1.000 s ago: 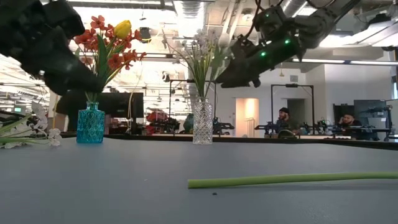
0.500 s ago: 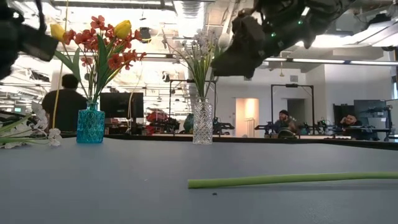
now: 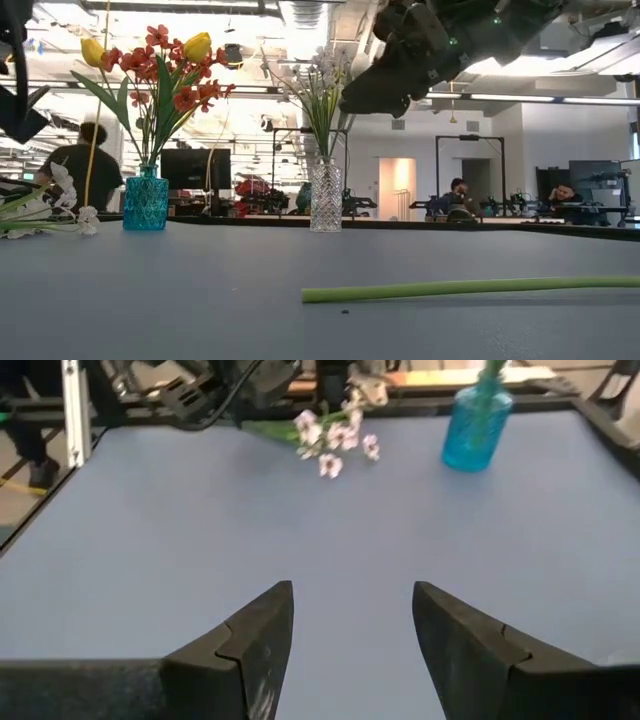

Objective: Sort flowers into vase by color
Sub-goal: Put the white flowers into the transparent vase

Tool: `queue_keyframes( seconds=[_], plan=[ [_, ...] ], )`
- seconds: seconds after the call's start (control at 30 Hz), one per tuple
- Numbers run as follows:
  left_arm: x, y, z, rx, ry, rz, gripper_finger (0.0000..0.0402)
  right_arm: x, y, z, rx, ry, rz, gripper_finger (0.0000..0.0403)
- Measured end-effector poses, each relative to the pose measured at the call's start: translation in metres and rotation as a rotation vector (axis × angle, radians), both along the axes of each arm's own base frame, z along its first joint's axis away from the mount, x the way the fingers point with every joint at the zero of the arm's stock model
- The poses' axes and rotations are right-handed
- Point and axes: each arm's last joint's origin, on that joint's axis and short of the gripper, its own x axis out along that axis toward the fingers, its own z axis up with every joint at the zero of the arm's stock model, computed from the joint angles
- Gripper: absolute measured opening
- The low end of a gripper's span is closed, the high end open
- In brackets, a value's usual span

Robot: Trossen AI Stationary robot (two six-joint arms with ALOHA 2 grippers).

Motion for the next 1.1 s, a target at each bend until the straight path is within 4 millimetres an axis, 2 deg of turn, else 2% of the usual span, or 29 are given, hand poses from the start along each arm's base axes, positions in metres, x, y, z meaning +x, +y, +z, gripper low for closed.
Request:
queue_keyframes(
  seconds=[0.17,0.3,0.4,0.57,0.7,0.9,1.1],
  plan=[
    [-0.005,-0.002,-0.002,0.011,0.016,-0.016,0.0157,-0.001,0.006,-0.003,-0.002,0.029,0.021,0.0232],
    [-0.015,0.001,-0.013,0.016,0.039,0.015,0.0157,-0.001,0.007,-0.003,-0.006,0.032,0.026,0.0232],
    [-0.015,-0.001,-0.023,-0.038,-0.017,0.024,0.0157,-0.001,0.008,-0.003,-0.006,0.036,0.028,0.0232],
    [-0.019,0.001,-0.028,-0.028,-0.013,0.027,0.0154,-0.001,0.008,-0.003,-0.003,0.035,0.027,0.0232],
    [-0.018,0.000,-0.027,-0.031,-0.035,-0.011,0.0121,-0.001,0.008,-0.002,0.001,0.024,0.025,0.0232],
    [-0.008,-0.002,-0.019,0.044,-0.161,-0.091,0.0019,0.001,0.008,0.001,0.000,-0.016,0.024,0.0232],
    [0.013,-0.012,0.001,0.126,-0.405,-0.209,0.0013,0.002,0.011,0.004,0.013,-0.048,0.048,0.0232]
  ],
)
